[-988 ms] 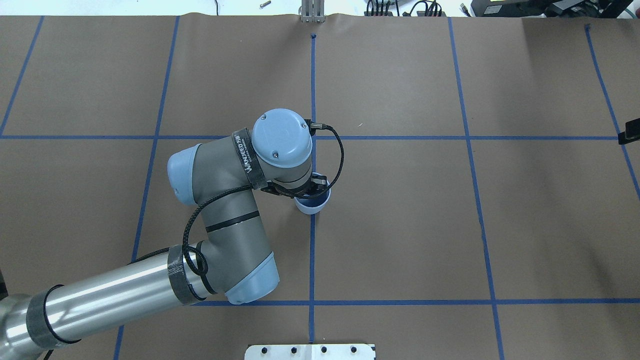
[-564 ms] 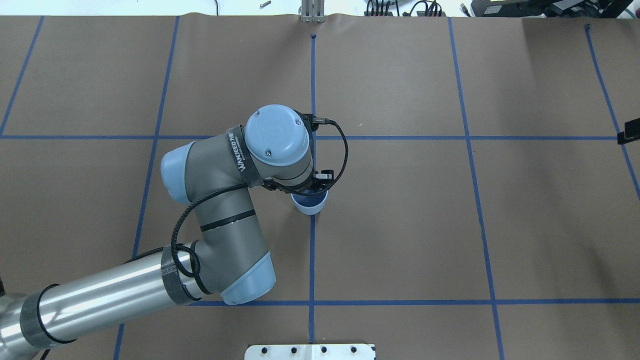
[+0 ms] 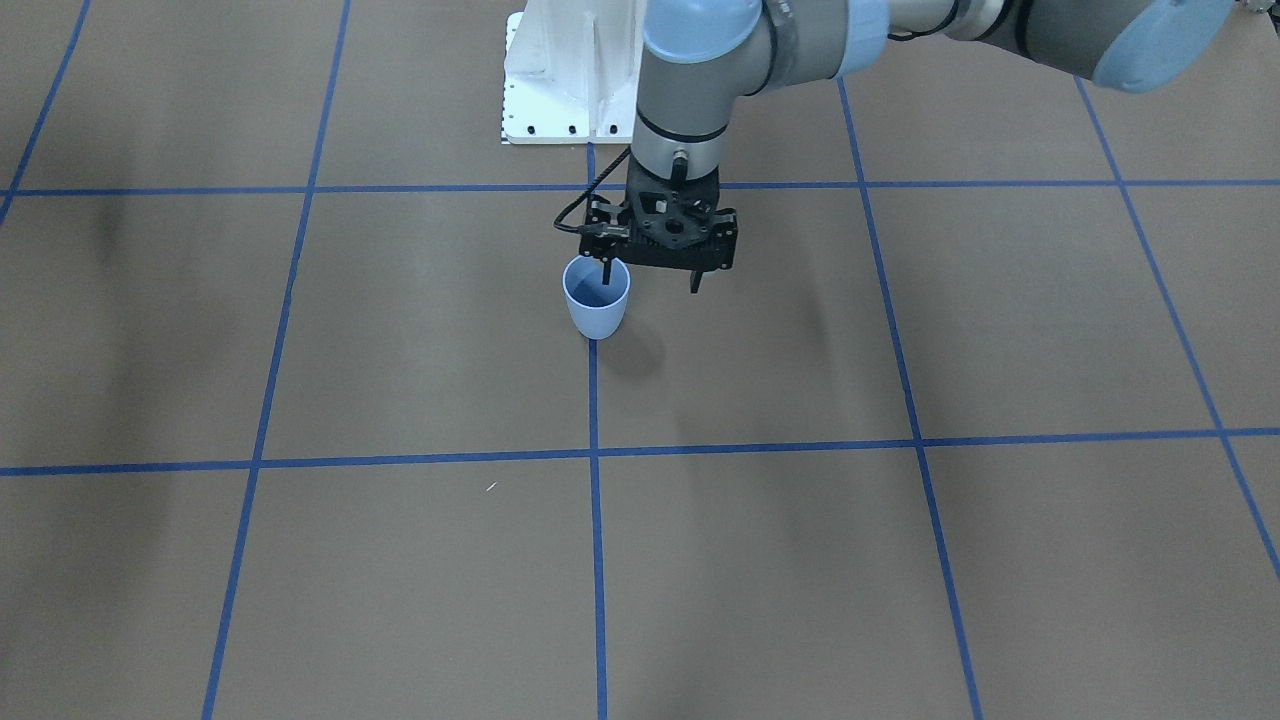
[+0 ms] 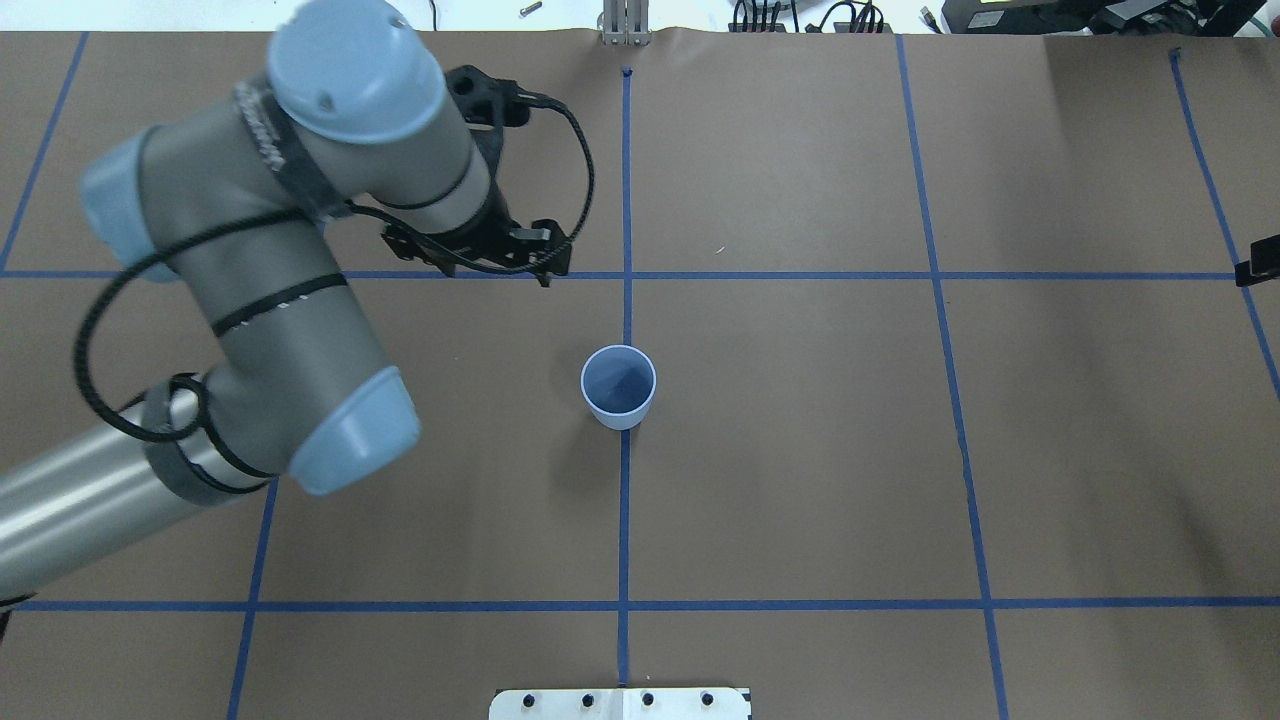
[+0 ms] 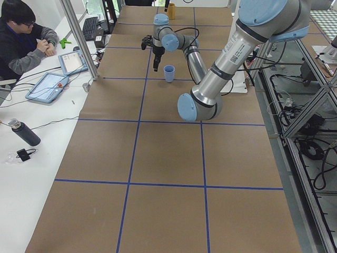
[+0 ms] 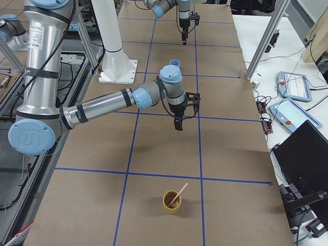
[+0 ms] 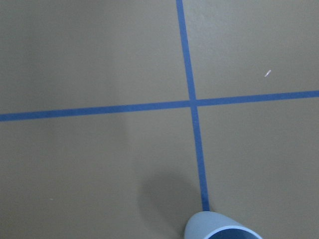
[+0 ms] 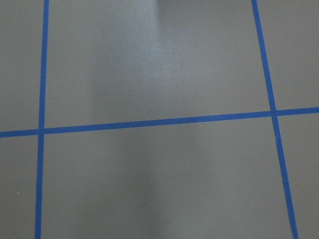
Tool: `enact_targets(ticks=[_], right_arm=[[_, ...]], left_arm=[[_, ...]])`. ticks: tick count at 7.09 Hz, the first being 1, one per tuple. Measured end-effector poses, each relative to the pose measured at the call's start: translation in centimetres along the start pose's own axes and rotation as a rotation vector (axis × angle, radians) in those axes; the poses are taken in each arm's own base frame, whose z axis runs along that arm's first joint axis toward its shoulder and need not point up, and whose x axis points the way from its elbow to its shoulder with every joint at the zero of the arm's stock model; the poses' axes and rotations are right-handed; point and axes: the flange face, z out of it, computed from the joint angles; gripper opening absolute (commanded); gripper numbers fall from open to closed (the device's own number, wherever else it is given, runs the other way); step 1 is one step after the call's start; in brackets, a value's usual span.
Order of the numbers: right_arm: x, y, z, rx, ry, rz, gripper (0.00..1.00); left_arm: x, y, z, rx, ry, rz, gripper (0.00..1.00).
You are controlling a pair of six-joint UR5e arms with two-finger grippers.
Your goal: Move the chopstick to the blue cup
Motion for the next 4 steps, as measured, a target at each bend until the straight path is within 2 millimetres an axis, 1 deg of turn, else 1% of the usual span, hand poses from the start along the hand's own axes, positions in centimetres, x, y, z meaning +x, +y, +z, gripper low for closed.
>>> enact_targets(ticks=[1, 2, 3, 4], right_arm=[[0.5, -0.1, -0.4, 0.006, 0.0, -0.013, 1.0], [1.7, -0.2, -0.8, 0.011, 0.003, -0.036, 1.0], [3.5, -0.2, -1.2, 0.011, 0.01, -0.061, 1.0], [6.2, 0.2, -1.6, 0.008, 0.025, -0.091, 1.0]], left_arm=[[-6.8, -1.0, -1.5, -0.006, -0.024, 0.075, 0.99], [-14.4, -1.9, -2.8, -0.01, -0.061, 0.162, 0.99], [-22.6, -2.7, -4.4, -0.023, -0.096, 0.246, 0.99], [-31.4, -3.4, -6.1, -0.049, -0.113, 0.328, 0.99]])
